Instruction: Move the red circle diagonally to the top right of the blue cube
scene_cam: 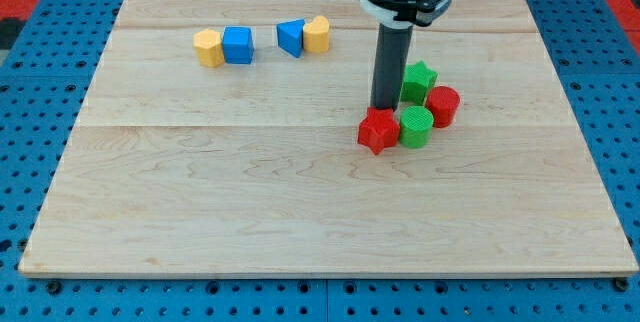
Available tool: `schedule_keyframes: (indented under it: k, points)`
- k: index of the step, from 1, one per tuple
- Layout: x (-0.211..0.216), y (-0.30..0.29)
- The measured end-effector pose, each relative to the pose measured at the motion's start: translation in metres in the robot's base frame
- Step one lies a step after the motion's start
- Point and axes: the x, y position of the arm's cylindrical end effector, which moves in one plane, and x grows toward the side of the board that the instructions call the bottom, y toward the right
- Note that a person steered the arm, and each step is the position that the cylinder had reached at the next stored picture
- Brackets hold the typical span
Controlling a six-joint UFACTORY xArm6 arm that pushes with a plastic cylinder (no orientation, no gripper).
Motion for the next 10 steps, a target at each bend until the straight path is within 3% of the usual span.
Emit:
schedule_keyframes:
  k: [1,3,4,6,8,10]
  points:
    - [0.002,-0.048]
    - [0.029,-0.07]
    - [0.018,-0.081]
    - [0.02,-0.051]
    - [-0.004,0.031]
    - [0.027,0.069]
